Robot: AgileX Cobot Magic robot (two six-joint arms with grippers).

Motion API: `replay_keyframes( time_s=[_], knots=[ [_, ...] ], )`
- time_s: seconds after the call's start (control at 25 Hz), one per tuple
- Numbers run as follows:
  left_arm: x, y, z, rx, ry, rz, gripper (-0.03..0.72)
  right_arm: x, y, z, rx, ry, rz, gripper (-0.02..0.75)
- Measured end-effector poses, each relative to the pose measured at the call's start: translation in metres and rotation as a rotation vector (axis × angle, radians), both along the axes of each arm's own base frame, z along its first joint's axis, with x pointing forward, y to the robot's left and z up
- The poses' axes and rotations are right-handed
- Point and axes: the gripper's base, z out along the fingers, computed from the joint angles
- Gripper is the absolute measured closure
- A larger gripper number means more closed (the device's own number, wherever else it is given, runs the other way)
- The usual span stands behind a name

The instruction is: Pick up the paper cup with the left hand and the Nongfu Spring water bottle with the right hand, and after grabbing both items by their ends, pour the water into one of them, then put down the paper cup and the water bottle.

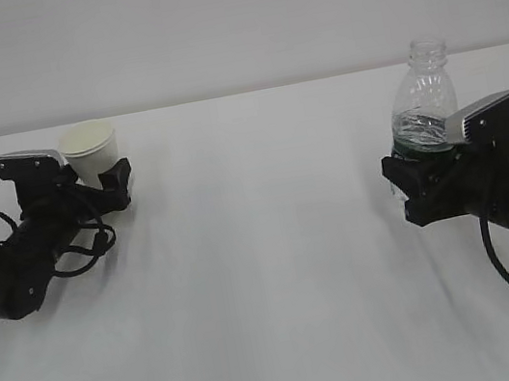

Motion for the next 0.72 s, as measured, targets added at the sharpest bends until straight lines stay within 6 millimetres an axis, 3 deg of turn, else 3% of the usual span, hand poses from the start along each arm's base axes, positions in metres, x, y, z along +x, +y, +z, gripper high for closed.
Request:
replay_keyframes(
  time_s=[0.36,0.72],
  knots=[
    [0.014,-0.002,0.01,-0.008,-0.056,0.0,0.039,0.0,0.0,0.0,0.0,0.0,0.0,0.354],
    [0.015,-0.002,0.008,-0.008,-0.057,-0.001,0.056,0.0,0.0,0.0,0.0,0.0,0.0,0.354]
  ],
)
